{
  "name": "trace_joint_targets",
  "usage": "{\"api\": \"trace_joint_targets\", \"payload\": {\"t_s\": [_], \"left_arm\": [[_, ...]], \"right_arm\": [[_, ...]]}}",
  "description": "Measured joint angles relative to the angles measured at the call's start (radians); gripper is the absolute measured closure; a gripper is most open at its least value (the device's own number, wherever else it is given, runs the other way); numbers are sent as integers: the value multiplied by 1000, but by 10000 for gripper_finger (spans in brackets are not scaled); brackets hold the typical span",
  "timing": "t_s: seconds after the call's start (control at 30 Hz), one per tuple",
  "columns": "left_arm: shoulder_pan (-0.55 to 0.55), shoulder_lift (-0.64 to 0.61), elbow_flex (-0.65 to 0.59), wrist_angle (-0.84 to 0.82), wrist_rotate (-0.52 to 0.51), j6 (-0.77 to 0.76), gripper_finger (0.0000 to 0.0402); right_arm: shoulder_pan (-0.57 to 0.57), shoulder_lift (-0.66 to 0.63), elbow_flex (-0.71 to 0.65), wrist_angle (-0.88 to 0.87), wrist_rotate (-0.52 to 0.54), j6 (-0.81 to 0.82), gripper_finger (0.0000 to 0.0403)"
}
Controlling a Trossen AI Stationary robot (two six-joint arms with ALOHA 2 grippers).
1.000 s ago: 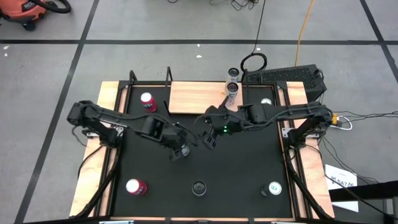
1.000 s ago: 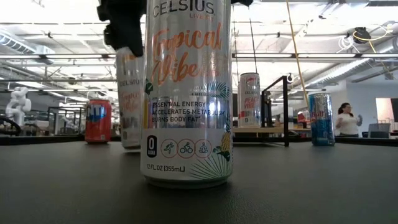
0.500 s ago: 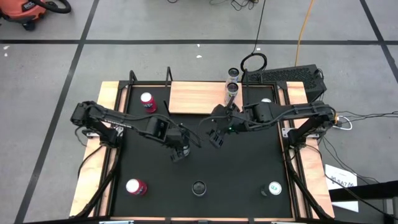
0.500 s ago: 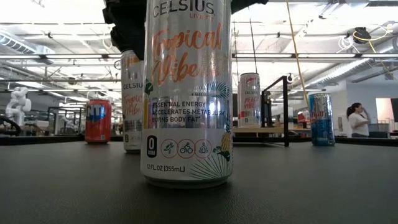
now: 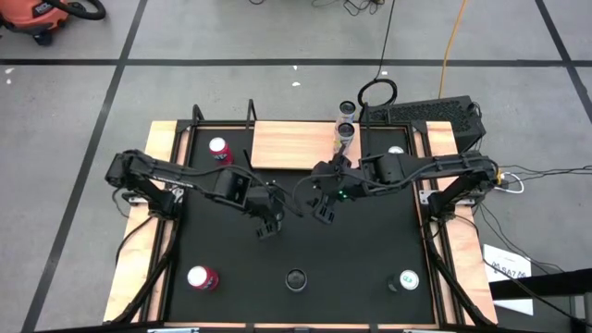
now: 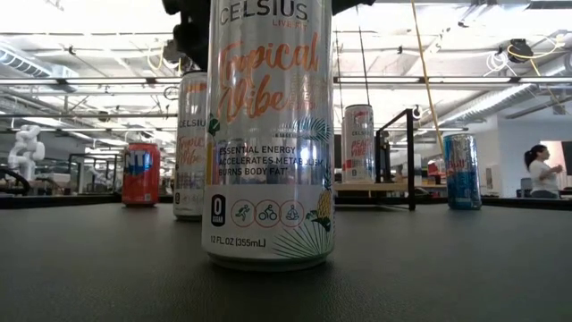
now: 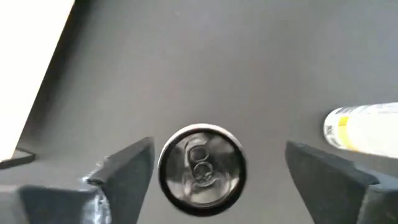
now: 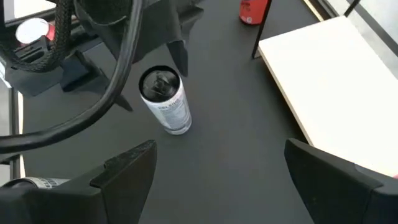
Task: Place canned beverage on shelf
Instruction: Put the top white soda can on the shelf
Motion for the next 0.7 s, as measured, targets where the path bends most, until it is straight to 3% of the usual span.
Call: {"api": "trace_joint_targets", "payload": {"t_s": [0.17,0.47,0.7], "left_arm": [[1,-10,79,-73,-20,-2,29],[-67,-215,73,-166,-298,20,28],[-91,-307,51,-156,-430,-29,27]], "right_arm": [[-1,10,0,22,-2,-33,63],[-9,145,0,362,-8,-256,59],[-25,262,-1,455,-106,-297,12]]}}
